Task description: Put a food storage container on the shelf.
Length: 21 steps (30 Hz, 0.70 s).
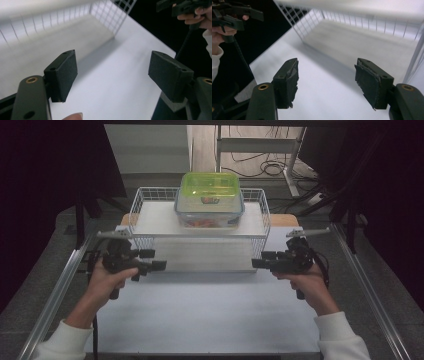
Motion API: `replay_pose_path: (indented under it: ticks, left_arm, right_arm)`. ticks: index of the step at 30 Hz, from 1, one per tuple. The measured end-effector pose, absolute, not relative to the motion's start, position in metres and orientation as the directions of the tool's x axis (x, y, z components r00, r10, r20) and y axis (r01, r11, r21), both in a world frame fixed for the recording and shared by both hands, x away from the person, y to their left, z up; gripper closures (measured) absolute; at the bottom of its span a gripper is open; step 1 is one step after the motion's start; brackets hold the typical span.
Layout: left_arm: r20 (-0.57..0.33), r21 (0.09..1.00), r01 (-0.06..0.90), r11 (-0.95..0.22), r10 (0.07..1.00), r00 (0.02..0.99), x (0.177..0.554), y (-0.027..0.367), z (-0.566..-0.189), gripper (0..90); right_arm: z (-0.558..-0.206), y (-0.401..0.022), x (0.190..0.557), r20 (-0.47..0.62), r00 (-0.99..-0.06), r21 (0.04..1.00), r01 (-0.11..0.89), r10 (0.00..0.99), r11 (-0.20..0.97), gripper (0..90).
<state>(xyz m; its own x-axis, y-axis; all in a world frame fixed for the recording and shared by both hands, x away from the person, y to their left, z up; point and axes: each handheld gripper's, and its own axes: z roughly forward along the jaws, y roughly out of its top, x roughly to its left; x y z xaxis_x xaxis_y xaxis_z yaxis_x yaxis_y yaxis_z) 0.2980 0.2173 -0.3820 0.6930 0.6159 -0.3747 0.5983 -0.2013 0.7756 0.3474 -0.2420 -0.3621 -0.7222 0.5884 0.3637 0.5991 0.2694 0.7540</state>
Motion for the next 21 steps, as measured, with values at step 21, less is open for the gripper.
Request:
replay_pose_path:
  ticks: [21]
  left_arm:
    - [-0.391,0.708,0.655,-0.263,0.627,0.674,0.272,0.209,-0.456,22.6]
  right_arm:
    - [-0.442,-0.230,0.316,0.332,-0.723,0.695,0.622,0.606,0.361,33.0]
